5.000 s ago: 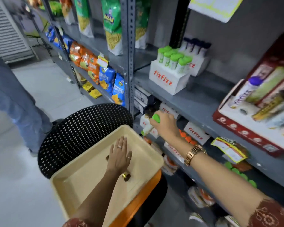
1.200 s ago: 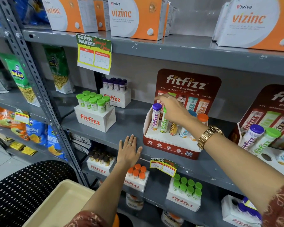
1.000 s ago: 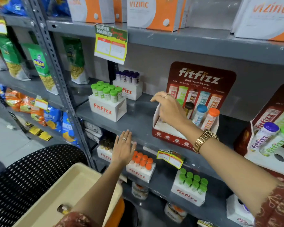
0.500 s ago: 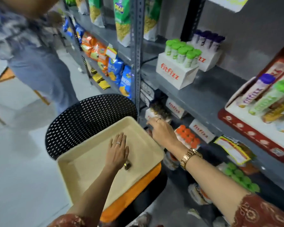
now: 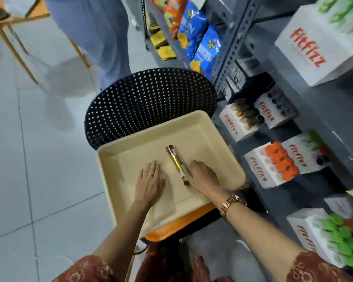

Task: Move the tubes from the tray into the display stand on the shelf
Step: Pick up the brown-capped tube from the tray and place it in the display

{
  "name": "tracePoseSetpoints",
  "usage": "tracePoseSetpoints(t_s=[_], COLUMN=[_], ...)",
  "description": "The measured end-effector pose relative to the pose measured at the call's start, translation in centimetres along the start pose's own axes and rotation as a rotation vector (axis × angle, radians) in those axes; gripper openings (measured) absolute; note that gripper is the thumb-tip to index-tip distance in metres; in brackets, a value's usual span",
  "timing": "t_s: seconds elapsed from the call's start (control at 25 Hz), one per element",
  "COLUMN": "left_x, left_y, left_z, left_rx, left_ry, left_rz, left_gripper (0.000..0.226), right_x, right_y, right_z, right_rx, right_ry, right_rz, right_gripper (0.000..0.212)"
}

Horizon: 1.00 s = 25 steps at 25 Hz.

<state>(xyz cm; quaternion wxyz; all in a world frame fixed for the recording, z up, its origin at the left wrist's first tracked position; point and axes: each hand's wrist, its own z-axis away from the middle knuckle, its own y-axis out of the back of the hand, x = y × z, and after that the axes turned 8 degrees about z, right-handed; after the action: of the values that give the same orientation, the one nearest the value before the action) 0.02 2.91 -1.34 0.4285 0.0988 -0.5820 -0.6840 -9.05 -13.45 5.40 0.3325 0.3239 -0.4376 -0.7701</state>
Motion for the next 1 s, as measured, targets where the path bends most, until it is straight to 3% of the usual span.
tracePoseSetpoints(t_s=[0.16, 0.36, 0.56, 0.76, 1.0], left_x=[-1.3, -1.8, -1.2, 1.8, 8.3], left_y=[-1.9, -2.6, -1.8, 1.3, 6.4], left_z=[0.0, -0.2, 0.0, -0.7, -1.4], left_rx=[-0.072, -0.114, -0.104, 0.018, 0.146], left_ry=[0.026, 0.017, 0.028, -0.072, -0.255], left_rz=[0.055, 0.034, 0.074, 0.084, 0.045], left_gripper=[0.066, 0.064, 0.068, 0.067, 0.062], right_x=[-0.9, -1.2, -0.1, 1.8, 5.5], right_y=[-2.7, -3.7, -1.5, 3.5, 11.5], right_z=[-0.3, -0.8, -0.9, 0.0, 4.7], right_rx=[-0.118, -0.063, -0.041, 0.132, 0.299], right_ry=[-0.089, -0.147, -0.226, -0.220, -0.164], right_rz=[0.023, -0.043, -0.248, -0.357, -0.379], right_gripper=[0.047, 0.031, 0.034, 0.033, 0.017])
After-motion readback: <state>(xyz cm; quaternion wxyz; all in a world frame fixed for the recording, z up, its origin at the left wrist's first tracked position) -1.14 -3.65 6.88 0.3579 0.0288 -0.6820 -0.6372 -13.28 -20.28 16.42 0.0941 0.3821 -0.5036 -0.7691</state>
